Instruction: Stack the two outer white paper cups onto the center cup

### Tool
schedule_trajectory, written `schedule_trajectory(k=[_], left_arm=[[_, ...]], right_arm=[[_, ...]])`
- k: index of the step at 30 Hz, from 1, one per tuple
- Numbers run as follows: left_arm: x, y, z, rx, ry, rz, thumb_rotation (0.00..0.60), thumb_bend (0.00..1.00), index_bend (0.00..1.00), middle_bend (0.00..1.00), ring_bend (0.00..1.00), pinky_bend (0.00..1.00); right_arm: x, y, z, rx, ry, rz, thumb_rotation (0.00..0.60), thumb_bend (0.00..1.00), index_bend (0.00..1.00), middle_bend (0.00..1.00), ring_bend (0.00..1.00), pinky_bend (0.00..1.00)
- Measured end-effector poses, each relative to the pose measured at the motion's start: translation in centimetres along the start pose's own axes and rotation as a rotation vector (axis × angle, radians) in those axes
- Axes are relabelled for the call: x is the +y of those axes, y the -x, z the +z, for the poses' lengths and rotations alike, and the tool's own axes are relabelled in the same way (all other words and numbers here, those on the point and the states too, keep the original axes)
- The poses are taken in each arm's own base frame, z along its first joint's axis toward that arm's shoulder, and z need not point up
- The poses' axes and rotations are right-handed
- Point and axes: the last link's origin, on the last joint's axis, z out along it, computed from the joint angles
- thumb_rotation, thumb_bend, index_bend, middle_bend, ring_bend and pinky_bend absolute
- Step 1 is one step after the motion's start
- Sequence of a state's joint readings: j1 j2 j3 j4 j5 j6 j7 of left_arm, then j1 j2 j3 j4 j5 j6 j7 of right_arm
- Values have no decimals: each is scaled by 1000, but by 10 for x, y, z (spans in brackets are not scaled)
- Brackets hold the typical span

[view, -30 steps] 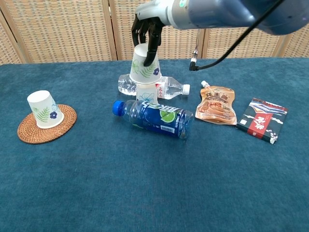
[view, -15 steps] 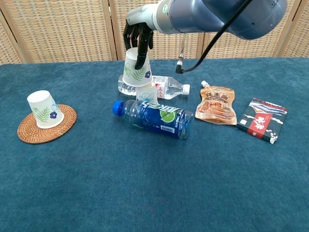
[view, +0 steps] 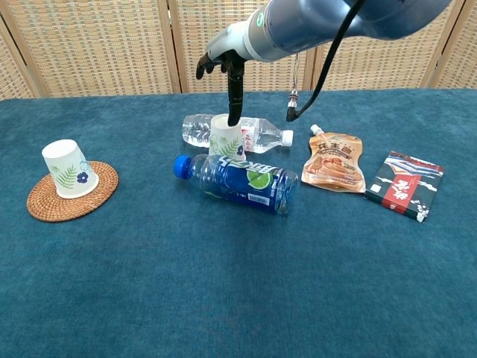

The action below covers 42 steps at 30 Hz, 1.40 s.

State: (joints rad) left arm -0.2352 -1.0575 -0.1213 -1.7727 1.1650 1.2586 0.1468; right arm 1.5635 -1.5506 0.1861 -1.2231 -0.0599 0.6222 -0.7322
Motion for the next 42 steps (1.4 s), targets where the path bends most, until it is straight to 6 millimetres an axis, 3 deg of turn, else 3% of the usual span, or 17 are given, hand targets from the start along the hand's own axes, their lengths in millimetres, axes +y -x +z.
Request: schedule_trajectory(k=[4, 10, 19, 22, 26, 32, 38, 42], left_arm=[[0, -1, -1, 4, 2, -2, 600, 0, 0, 0, 0, 0], [-1, 0, -1, 5, 9, -3, 600, 0, 0, 0, 0, 0], [8, 6, 8, -5, 64, 8, 600, 0, 0, 0, 0, 0], [12, 7, 15, -12, 91, 3, 600, 0, 0, 0, 0, 0], [22, 6, 33, -20, 148, 10, 600, 0, 0, 0, 0, 0], [41, 4, 62, -21, 213, 59, 600, 0, 0, 0, 0, 0], [65, 9, 93, -68, 273, 120, 600, 1, 114, 8, 18, 20], [77, 15, 114, -119, 296, 168, 600, 32, 236, 75, 88, 91]], right_arm=[[0, -3, -8, 7, -4, -12, 600, 44, 109, 15, 0, 0], [16, -10, -27, 61, -15, -33, 600, 0, 87, 0, 0, 0], [97, -4, -74, 309, -41, -161, 600, 0, 58, 0, 0, 0], [130, 10, -101, 388, -69, -181, 600, 0, 58, 0, 0, 0], [185, 46, -154, 458, -64, -175, 600, 0, 55, 0, 0, 0], [240, 100, -229, 466, 36, -120, 600, 0, 54, 0, 0, 0], [260, 140, -286, 490, 148, -45, 600, 0, 54, 0, 0, 0], [261, 156, -309, 507, 194, 0, 600, 0, 54, 0, 0, 0]])
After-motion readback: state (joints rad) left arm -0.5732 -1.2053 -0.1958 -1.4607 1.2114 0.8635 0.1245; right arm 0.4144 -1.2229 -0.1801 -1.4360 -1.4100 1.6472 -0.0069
